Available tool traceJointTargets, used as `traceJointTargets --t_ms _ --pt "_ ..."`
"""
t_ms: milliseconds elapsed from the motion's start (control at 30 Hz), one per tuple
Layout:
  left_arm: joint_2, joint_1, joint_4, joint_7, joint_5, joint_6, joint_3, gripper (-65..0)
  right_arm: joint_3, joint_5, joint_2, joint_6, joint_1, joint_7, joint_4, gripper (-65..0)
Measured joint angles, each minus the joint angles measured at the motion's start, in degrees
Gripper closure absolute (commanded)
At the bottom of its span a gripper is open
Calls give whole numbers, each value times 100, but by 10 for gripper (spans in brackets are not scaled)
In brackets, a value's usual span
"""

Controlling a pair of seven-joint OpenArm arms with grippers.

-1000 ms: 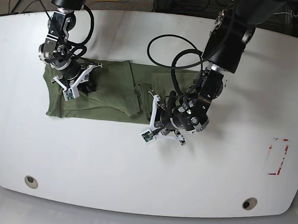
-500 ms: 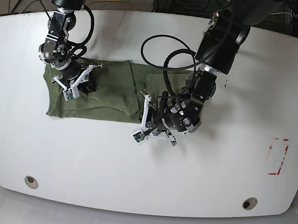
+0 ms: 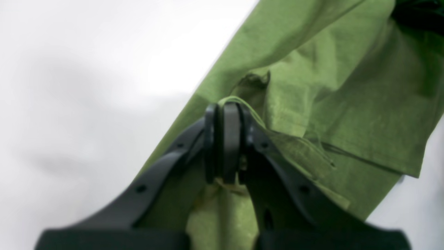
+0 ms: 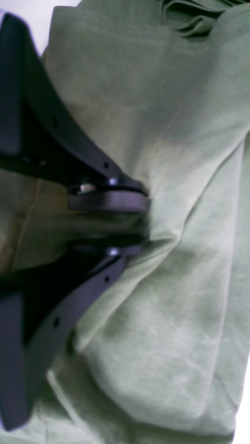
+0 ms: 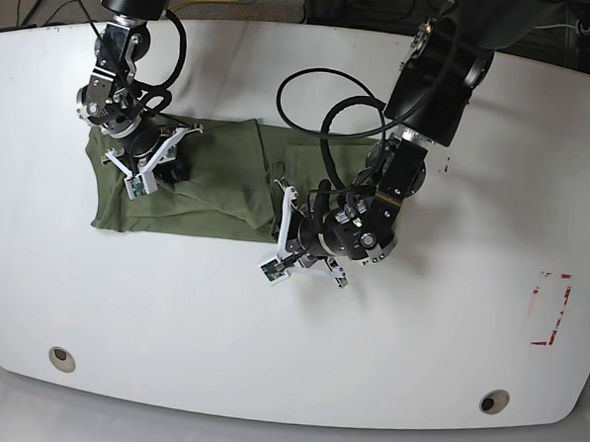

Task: Layout the t-shirt on the table in an organized manner, then fold the t-shirt properly
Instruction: 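Open the left gripper and withdraw it from the folded shirt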

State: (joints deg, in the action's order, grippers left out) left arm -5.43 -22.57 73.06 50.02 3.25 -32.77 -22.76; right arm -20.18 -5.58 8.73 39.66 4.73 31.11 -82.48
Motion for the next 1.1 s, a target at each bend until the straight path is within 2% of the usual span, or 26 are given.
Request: traceJointTargets --t_ms 100,200,233,267,300,367,433,633,733,900,967,1100 --pt "2 0 2 0 0 2 2 -78 0 0 -2 0 0 0 0 -122" --pt "-74 2 26 2 -4 0 85 -194 2 2 0 0 0 0 0 -122" --pt "-127 20 66 13 0 2 164 -215 2 2 -2 -2 0 0 0 -122" --pt "-175 42 138 4 0 -4 284 -286 2 2 -2 -2 0 0 0 -122" --pt "-254 70 232 4 46 0 431 -306 4 0 -2 -2 2 0 0 -122" --pt "-299 109 461 31 74 -35 697 -393 17 0 -2 -2 4 -2 -4 -122" --pt "-350 188 793 -2 236 -4 1040 -422 15 -17 2 0 7 0 -2 -122" --pt "-254 376 1340 614 1010 -15 1683 -399 15 9 0 -2 -4 20 -9 -122" --pt "0 457 1368 868 1547 -35 1906 -396 15 2 0 0 -4 13 -9 -122" --pt "529 776 1399 909 2472 -20 2409 -388 15 2 -2 -2 -2 13 -9 -122" --pt "841 953 1397 918 2806 -20 2544 -349 15 7 0 0 -2 17 -9 -122" --pt "1305 1270 1355 994 3412 39 2787 -171 15 4 0 -2 0 17 -9 -122"
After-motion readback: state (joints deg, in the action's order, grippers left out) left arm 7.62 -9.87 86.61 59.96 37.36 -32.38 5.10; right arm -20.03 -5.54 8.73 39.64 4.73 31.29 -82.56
